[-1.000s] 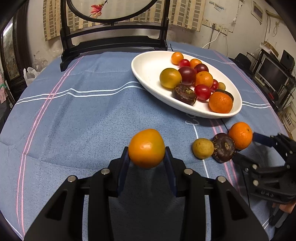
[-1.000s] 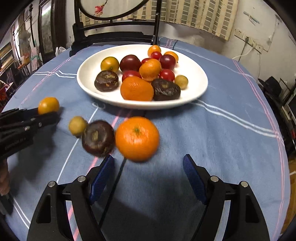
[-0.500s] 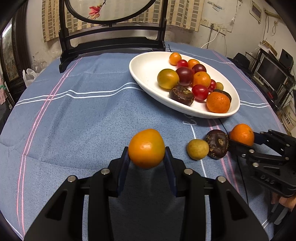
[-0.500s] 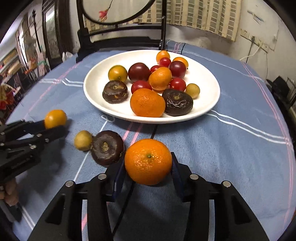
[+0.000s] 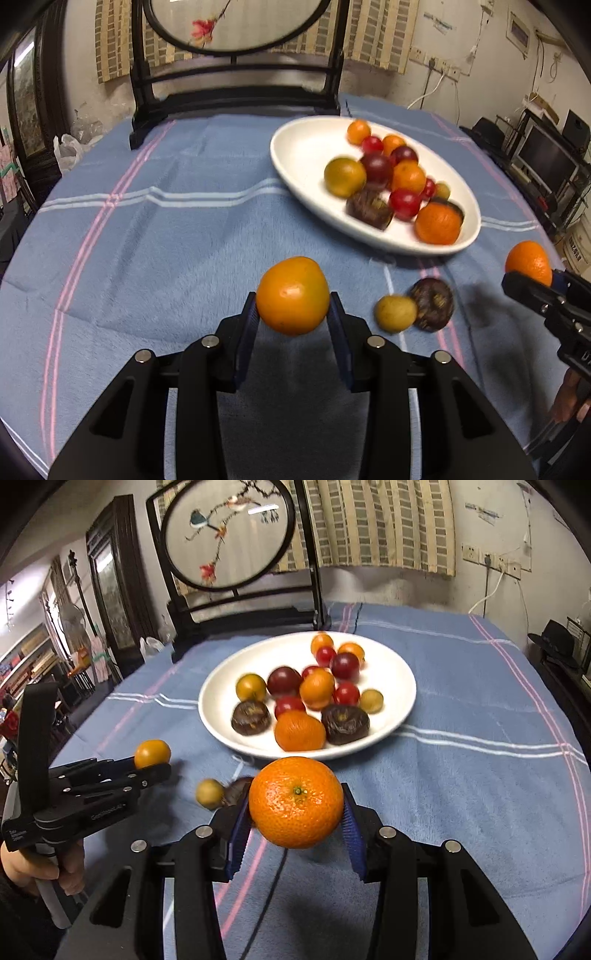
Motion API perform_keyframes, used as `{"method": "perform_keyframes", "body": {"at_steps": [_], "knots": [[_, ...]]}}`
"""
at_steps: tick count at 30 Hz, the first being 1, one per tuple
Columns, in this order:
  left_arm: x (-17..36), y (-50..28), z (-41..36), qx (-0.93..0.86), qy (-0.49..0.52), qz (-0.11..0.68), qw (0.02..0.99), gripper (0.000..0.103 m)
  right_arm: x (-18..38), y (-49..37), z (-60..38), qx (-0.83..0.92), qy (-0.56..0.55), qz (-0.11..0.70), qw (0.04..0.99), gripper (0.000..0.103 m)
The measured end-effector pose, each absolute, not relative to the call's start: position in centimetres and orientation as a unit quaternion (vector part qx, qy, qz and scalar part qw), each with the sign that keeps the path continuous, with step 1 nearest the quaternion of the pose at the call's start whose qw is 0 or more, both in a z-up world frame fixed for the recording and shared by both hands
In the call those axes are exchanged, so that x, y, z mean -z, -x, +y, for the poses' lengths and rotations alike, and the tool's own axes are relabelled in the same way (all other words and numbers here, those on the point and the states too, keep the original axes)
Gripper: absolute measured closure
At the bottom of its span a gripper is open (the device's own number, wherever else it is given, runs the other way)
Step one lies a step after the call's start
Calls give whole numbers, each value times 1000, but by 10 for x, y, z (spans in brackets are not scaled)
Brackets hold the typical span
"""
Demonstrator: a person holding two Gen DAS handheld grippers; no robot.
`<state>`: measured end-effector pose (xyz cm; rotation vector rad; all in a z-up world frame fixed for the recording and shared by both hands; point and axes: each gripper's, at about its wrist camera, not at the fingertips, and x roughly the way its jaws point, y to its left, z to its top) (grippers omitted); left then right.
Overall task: Organize fruits
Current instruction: 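Carry the orange and mandarin over the plate and open both tools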
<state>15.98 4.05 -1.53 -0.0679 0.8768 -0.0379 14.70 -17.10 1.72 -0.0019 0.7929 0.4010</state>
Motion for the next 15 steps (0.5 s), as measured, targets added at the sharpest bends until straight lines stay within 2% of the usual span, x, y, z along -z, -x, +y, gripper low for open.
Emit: {"method": "perform_keyframes", "body": {"at_steps": [7, 15], "knots": [[-22, -194, 21, 38, 6, 407, 913, 66, -42, -170, -152, -203, 24, 354, 913, 57], [-18, -251, 4, 22, 8, 418, 908, 66, -31, -212, -146, -177, 21, 359, 916, 57]]}}
